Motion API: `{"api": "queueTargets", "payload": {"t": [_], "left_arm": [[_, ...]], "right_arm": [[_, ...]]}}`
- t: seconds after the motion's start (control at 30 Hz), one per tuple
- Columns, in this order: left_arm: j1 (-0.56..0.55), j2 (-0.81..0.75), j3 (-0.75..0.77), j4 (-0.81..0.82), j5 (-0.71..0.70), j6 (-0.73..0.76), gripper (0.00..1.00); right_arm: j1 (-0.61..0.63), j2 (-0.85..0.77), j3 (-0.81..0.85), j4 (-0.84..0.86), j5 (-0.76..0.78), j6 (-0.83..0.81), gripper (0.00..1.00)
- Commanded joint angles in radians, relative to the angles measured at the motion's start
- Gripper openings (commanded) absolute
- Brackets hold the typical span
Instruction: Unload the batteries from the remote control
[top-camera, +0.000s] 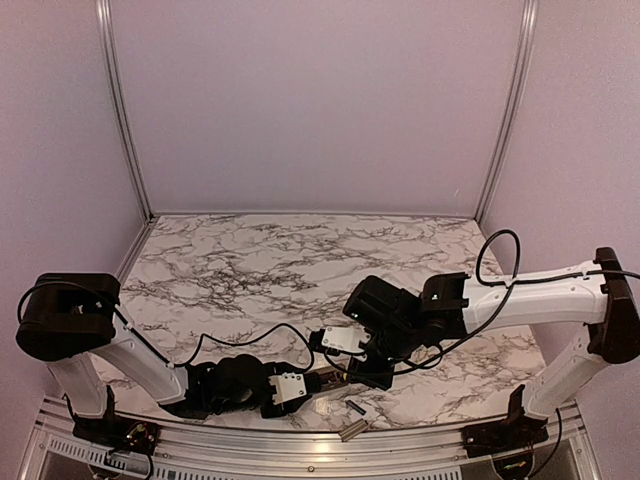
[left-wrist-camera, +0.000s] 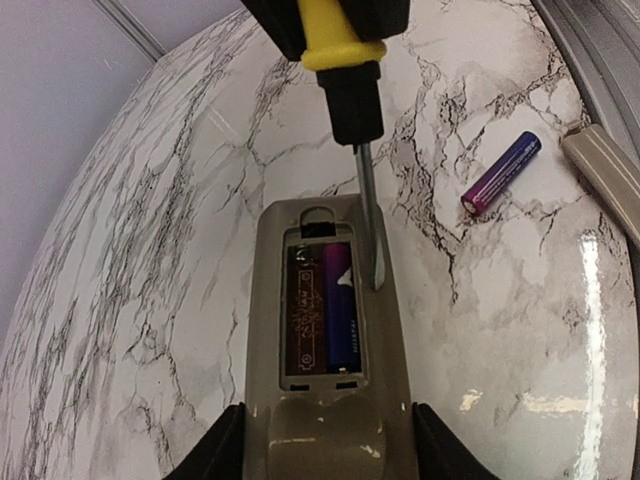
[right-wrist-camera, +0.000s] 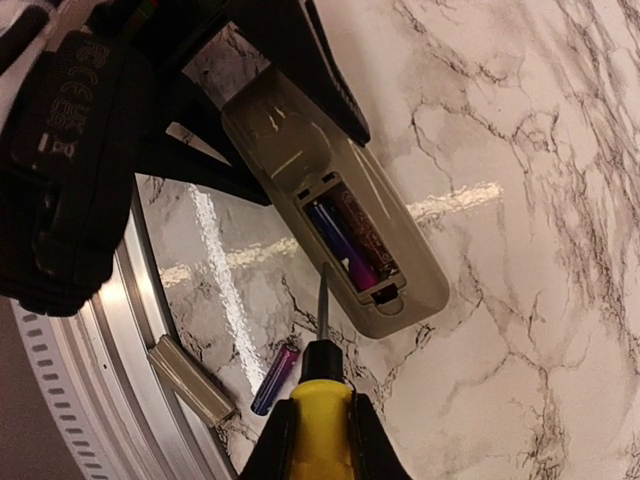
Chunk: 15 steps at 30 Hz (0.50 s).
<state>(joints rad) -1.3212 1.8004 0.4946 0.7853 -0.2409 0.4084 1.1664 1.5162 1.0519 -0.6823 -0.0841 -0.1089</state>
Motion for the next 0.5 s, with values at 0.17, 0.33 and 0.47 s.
{"api": "queueTargets", "payload": {"t": [0.17, 0.33, 0.47], "left_arm": [[-0.001, -0.003, -0.011, -0.012, 0.005, -0.003, 0.0], [-0.001, -0.001, -0.011, -0.014, 0.008, -0.003, 0.0], [-0.001, -0.001, -0.009, -0.014, 0.012, -0.002, 0.0]], "right_arm": [[-0.004, 0.002, 0.027, 0.016, 0.004, -0.015, 0.0], [-0.005, -0.027, 0.041, 0.021, 0.003, -0.01, 0.0], [-0.008, -0.024, 0.044, 0.021, 0.008, -0.003, 0.0]]}}
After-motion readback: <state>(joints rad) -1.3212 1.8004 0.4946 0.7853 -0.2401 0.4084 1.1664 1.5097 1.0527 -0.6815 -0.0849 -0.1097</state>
